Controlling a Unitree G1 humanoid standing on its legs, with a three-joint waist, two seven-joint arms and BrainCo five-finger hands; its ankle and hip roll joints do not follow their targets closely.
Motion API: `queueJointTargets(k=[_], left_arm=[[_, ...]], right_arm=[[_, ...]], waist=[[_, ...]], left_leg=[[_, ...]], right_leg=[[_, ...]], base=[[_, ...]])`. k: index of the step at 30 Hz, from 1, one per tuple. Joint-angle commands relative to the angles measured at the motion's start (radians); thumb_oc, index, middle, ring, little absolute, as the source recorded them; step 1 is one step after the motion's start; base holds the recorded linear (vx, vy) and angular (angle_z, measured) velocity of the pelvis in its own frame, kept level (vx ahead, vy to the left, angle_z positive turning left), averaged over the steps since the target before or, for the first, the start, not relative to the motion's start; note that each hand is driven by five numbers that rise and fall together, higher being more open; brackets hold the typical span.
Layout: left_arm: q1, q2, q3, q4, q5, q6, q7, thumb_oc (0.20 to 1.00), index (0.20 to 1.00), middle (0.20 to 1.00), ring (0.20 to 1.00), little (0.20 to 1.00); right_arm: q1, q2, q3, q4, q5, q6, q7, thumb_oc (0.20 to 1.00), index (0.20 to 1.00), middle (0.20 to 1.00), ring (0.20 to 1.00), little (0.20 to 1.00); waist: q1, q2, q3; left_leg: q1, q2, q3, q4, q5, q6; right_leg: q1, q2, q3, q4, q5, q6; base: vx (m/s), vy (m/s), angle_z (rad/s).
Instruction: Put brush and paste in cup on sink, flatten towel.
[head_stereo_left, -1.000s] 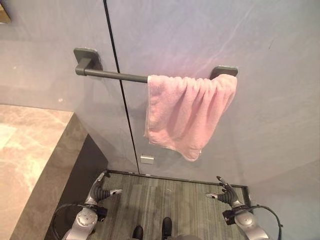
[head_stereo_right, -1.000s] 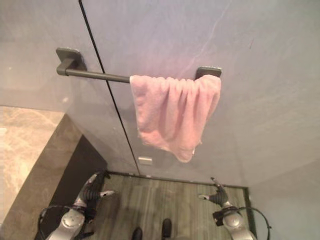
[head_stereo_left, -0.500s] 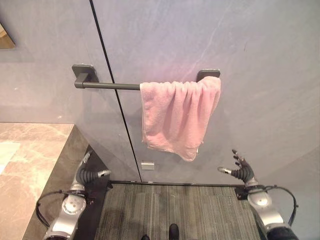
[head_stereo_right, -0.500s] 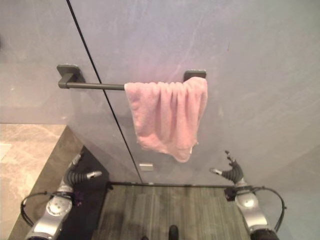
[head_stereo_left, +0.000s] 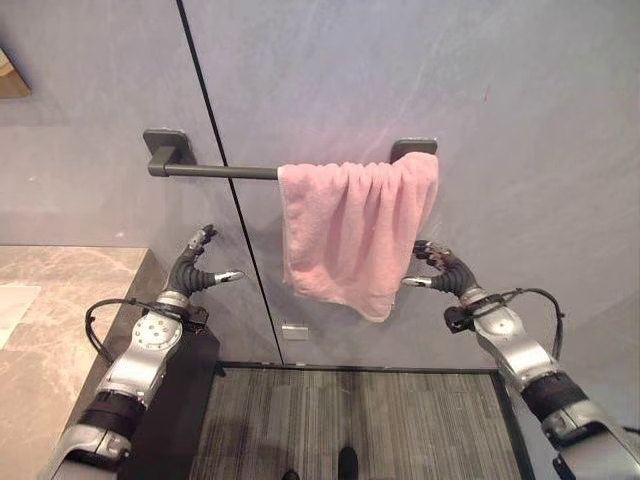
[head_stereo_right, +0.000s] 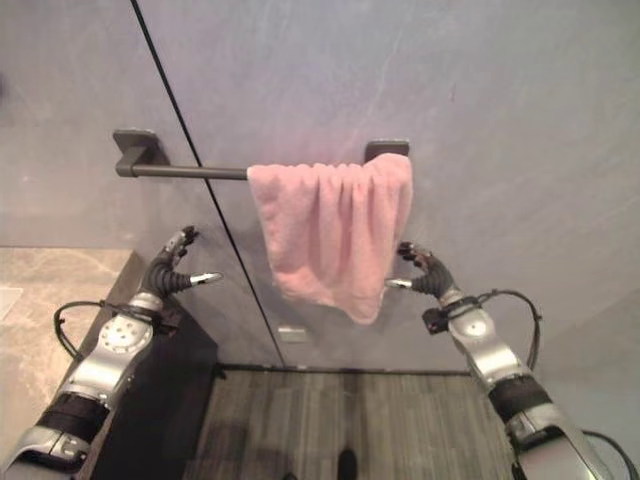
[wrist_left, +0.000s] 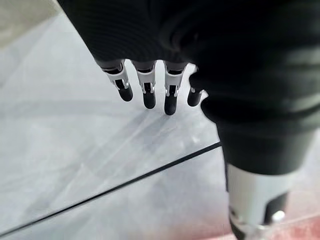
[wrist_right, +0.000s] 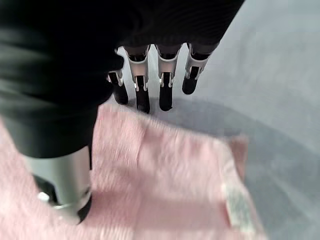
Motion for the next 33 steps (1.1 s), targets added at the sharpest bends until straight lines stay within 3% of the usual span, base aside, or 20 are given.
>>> queueJointTargets(k=[1, 10, 17, 25, 31, 32, 33], left_arm=[[-0.103, 0.046, -0.064, 0.016, -0.086, -0.051, -0.052, 1.0, 1.0, 1.0, 1.0, 1.0], [-0.295, 0.064, -0.248, 0.086, -0.234, -0.048, -0.119, 1.0, 1.0, 1.0, 1.0, 1.0], [-0.4, 0.059, -0.377, 0.015, -0.3, -0.043, -0.162, 1.0, 1.0, 1.0, 1.0, 1.0], [-0.39, 0.159, -0.445, -0.118, -0.309, -0.04, -0.217, 1.0, 1.0, 1.0, 1.0, 1.0], [-0.373, 0.107, -0.41, -0.056, -0.263, -0.034, -0.179, 1.0, 1.0, 1.0, 1.0, 1.0], [-0.369, 0.086, -0.397, -0.038, -0.259, -0.032, -0.167, 1.0, 1.0, 1.0, 1.0, 1.0], [-0.364, 0.057, -0.378, -0.021, -0.247, -0.029, -0.149, 1.0, 1.0, 1.0, 1.0, 1.0]], right_arm=[[-0.05, 0.004, -0.011, 0.001, 0.104, -0.035, 0.036, 1.0, 1.0, 1.0, 1.0, 1.0], [-0.209, 0.03, 0.087, 0.086, 0.166, -0.03, 0.036, 1.0, 1.0, 1.0, 1.0, 1.0], [-0.25, 0.051, 0.119, 0.071, 0.169, -0.033, 0.014, 1.0, 1.0, 1.0, 1.0, 1.0], [-0.224, 0.037, 0.144, 0.039, 0.151, -0.034, 0.03, 1.0, 1.0, 1.0, 1.0, 1.0], [-0.208, 0.059, 0.126, 0.029, 0.131, -0.03, 0.011, 1.0, 1.0, 1.0, 1.0, 1.0], [-0.208, 0.071, 0.12, 0.03, 0.129, -0.03, 0.005, 0.922, 0.922, 0.922, 0.922, 0.922], [-0.207, 0.091, 0.103, 0.029, 0.129, -0.027, -0.011, 0.216, 0.216, 0.216, 0.216, 0.216]], waist=[[0.012, -0.03, -0.048], [0.009, -0.023, -0.038], [-0.005, -0.011, -0.026], [-0.005, -0.007, -0.028], [-0.005, -0.003, -0.033], [-0.005, -0.002, -0.033], [-0.005, -0.002, -0.034]], left_leg=[[-0.056, 0.029, -0.038, 0.0, 0.012, -0.018], [-0.139, 0.026, -0.045, 0.0, 0.044, -0.03], [-0.183, 0.019, -0.048, 0.0, 0.058, -0.032], [-0.165, 0.022, -0.041, 0.0, 0.047, -0.032], [-0.146, 0.027, -0.042, 0.0, 0.042, -0.034], [-0.147, 0.027, -0.042, 0.0, 0.042, -0.034], [-0.15, 0.028, -0.042, 0.0, 0.043, -0.034]], right_leg=[[0.003, -0.167, -0.017, 0.031, 0.017, 0.121], [-0.058, -0.167, -0.026, 0.007, 0.044, 0.122], [-0.104, -0.168, -0.019, 0.007, 0.055, 0.122], [-0.095, -0.165, -0.006, 0.007, 0.046, 0.124], [-0.074, -0.163, -0.004, 0.007, 0.031, 0.123], [-0.075, -0.163, -0.004, 0.007, 0.029, 0.123], [-0.077, -0.162, -0.005, 0.007, 0.029, 0.122]], base=[[0.01, -0.002, 0.06], [-0.02, 0.008, 0.03], [0.0, 0.004, 0.0], [0.03, -0.005, -0.07], [0.03, -0.007, -0.01], [0.0, 0.0, 0.0], [0.0, 0.0, 0.0]])
